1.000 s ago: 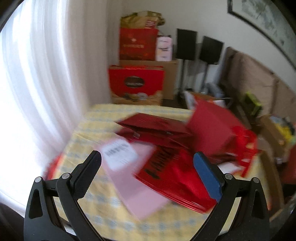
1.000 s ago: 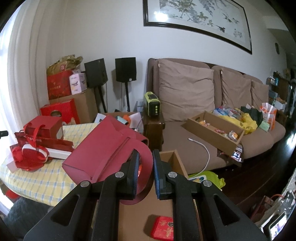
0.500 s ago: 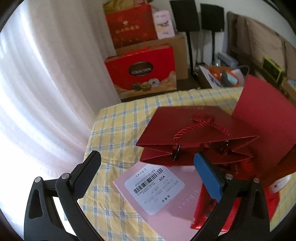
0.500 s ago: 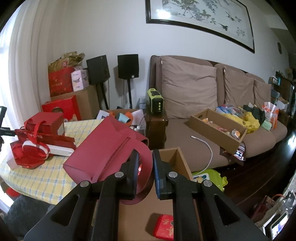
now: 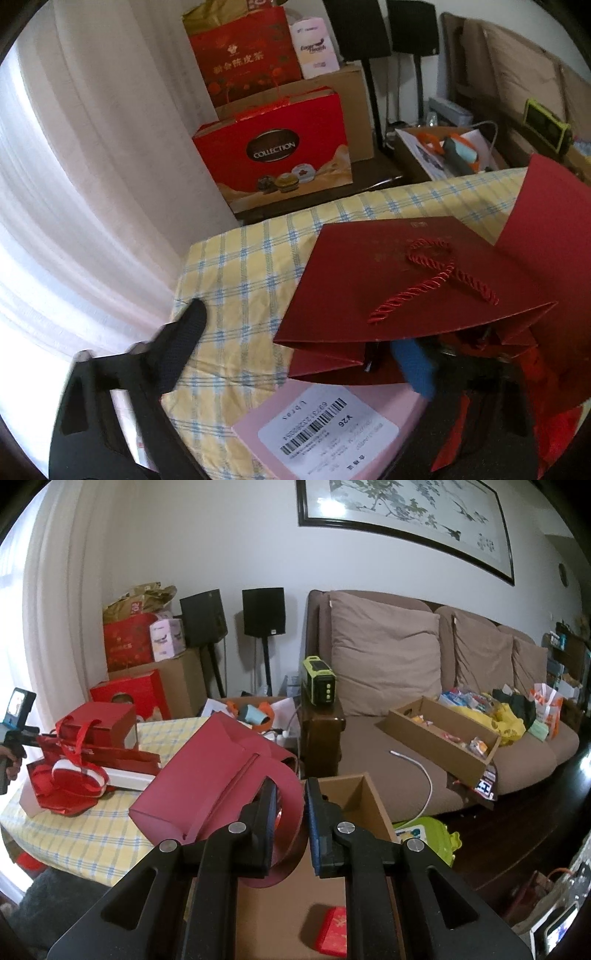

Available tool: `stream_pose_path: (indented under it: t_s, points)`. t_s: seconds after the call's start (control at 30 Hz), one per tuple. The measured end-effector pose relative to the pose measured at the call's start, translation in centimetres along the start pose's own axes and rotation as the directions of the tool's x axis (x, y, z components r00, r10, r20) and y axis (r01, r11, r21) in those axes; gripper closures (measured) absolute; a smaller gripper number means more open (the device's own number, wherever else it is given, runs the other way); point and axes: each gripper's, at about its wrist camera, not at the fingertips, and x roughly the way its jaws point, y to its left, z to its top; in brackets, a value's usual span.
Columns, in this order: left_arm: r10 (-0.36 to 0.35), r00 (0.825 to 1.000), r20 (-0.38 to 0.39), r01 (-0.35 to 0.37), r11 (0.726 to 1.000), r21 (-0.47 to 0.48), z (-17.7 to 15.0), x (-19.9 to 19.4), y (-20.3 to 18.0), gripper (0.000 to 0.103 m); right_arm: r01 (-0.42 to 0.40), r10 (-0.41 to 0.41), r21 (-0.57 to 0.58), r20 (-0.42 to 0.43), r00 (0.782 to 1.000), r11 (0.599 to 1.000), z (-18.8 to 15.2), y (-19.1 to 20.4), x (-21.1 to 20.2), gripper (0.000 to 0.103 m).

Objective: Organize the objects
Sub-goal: 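Grasp the red paper gift bag with the left gripper and lift it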

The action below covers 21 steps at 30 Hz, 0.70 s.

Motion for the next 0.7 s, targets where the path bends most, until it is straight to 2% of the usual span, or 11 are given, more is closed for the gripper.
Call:
stream_pose_path:
  t_s: [0.03, 0.07, 0.1, 0.17, 0.2, 0.23, 0.37, 0.53, 0.7]
  points:
    - [-0.025, 1.0, -0.008, 0.025, 1.0, -0.018, -0.1, 0.0, 0.2, 0.038, 0.0, 0.0, 0.0, -0.001, 1.0, 1.0, 0.0, 0.0, 0.0, 0.089]
    - [-0.057, 0.998, -0.014, 0.056, 0.998, -0.04, -0.2, 0.1, 0.5, 0.054, -0.001, 0.001, 0.0, -0.002, 1.0, 1.0, 0.0, 0.0, 0.1, 0.089]
    - [-0.09, 0.996, -0.016, 0.089, 0.994, -0.067, -0.3, 0.1, 0.7, 0.062, -0.001, 0.001, 0.0, -0.002, 1.0, 1.0, 0.0, 0.0, 0.1, 0.089]
    - [-0.105, 0.994, -0.007, 0.103, 0.99, -0.095, -0.5, -0.2, 0.8, 0.064, -0.003, 0.003, -0.001, -0.003, 1.0, 1.0, 0.0, 0.0, 0.0, 0.089]
    - [-0.103, 0.995, 0.0, 0.102, 0.99, -0.094, -0.6, -0.5, 0.8, 0.069, -0.004, 0.004, -0.001, -0.003, 1.0, 1.0, 0.0, 0.0, 0.0, 0.089]
    - [-0.107, 0.994, 0.009, 0.107, 0.99, -0.09, -0.7, -0.8, 0.7, 0.086, -0.005, 0.005, -0.001, -0.003, 1.0, 1.0, 0.0, 0.0, 0.0, 0.089]
    - [-0.104, 0.994, 0.042, 0.109, 0.985, -0.131, -0.8, -2.3, 1.2, 0.092, -0.008, 0.008, -0.002, 0.0, 1.0, 1.0, 0.0, 0.1, -0.1, 0.089]
    - [-0.074, 0.993, 0.097, 0.091, 0.978, -0.186, -0.9, -4.8, 2.2, 0.092, -0.01, 0.01, -0.004, 0.005, 1.0, 1.0, 0.1, 0.3, -0.2, 0.089]
    - [-0.059, 0.991, 0.121, 0.088, 0.964, -0.251, -1.1, -6.8, 3.5, 0.092, -0.019, 0.019, -0.007, 0.011, 1.0, 1.0, 0.3, 0.7, -0.5, 0.089]
